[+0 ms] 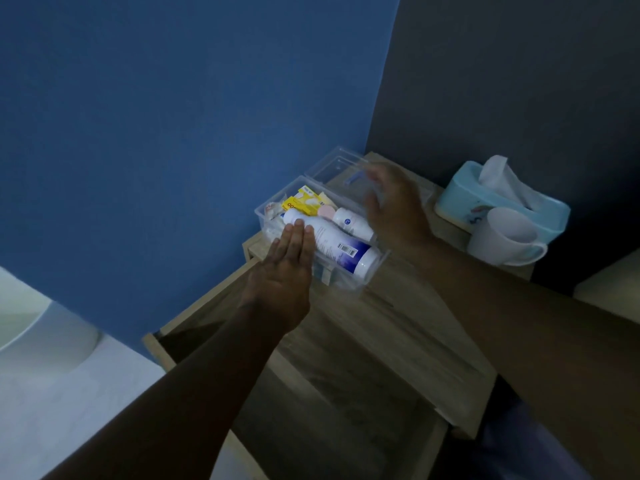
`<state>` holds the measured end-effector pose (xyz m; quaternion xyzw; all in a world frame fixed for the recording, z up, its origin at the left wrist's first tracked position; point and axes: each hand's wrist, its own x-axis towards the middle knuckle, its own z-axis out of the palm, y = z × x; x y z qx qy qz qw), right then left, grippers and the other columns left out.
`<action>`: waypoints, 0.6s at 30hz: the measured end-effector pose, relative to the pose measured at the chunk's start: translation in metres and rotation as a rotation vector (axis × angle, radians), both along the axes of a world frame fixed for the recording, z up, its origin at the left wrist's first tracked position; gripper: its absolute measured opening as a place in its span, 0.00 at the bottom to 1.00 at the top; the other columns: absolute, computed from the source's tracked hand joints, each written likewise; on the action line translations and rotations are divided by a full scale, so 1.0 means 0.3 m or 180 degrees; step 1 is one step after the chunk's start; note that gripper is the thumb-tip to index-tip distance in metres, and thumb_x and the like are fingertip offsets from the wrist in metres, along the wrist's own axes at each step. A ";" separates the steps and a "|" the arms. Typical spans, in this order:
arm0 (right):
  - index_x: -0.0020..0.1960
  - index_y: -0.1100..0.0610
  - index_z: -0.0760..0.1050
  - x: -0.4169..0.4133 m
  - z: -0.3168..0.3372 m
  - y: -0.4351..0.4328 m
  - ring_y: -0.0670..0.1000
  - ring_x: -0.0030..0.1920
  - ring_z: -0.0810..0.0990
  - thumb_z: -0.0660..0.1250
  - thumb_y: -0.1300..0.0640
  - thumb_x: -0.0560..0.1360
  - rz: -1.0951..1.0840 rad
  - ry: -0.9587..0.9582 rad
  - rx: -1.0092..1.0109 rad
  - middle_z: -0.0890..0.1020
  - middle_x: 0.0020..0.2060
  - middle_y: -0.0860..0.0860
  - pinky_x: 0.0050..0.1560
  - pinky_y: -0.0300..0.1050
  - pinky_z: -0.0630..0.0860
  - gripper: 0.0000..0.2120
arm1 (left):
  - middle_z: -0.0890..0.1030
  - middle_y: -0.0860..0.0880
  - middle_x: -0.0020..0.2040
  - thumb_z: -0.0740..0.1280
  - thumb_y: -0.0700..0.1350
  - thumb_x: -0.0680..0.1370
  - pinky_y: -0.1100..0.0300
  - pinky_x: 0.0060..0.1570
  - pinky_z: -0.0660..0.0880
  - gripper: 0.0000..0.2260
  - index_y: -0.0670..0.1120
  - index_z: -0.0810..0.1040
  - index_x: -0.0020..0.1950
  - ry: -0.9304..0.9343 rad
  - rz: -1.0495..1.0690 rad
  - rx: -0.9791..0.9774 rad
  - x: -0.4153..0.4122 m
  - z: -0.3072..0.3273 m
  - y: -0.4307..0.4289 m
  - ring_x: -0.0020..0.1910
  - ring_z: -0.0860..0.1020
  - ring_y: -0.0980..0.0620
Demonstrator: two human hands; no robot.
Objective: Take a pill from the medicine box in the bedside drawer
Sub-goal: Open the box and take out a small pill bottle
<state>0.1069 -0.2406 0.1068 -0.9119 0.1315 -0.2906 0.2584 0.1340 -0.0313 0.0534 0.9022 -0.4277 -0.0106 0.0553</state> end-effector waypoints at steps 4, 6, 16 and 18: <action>0.63 0.58 0.79 0.123 0.028 0.036 0.53 0.60 0.79 0.69 0.61 0.75 0.1004 0.0971 -0.0362 0.82 0.60 0.55 0.62 0.45 0.74 0.16 | 0.38 0.40 0.80 0.55 0.39 0.76 0.48 0.78 0.48 0.36 0.40 0.37 0.79 -0.0042 -0.0020 -0.0044 0.001 -0.005 0.008 0.79 0.39 0.42; 0.63 0.56 0.80 0.167 0.025 0.042 0.54 0.62 0.78 0.69 0.60 0.75 0.1114 0.1451 -0.0537 0.81 0.62 0.55 0.65 0.45 0.73 0.16 | 0.38 0.40 0.80 0.54 0.38 0.76 0.48 0.78 0.48 0.36 0.40 0.36 0.79 -0.0069 -0.0033 -0.0077 0.001 -0.010 0.009 0.79 0.38 0.42; 0.55 0.59 0.85 0.227 0.036 0.019 0.51 0.51 0.80 0.69 0.60 0.76 0.1410 0.1882 -0.0920 0.85 0.52 0.56 0.49 0.37 0.67 0.10 | 0.37 0.40 0.80 0.53 0.38 0.76 0.49 0.78 0.46 0.36 0.41 0.36 0.78 0.0025 -0.0034 -0.0317 -0.001 -0.029 0.007 0.79 0.38 0.43; 0.54 0.61 0.85 0.226 0.043 0.013 0.46 0.45 0.77 0.69 0.61 0.76 0.1504 0.1888 -0.0946 0.85 0.49 0.57 0.47 0.38 0.68 0.10 | 0.37 0.40 0.80 0.52 0.38 0.75 0.49 0.78 0.45 0.36 0.41 0.36 0.79 0.0068 -0.0027 -0.0322 -0.004 -0.023 0.006 0.79 0.38 0.43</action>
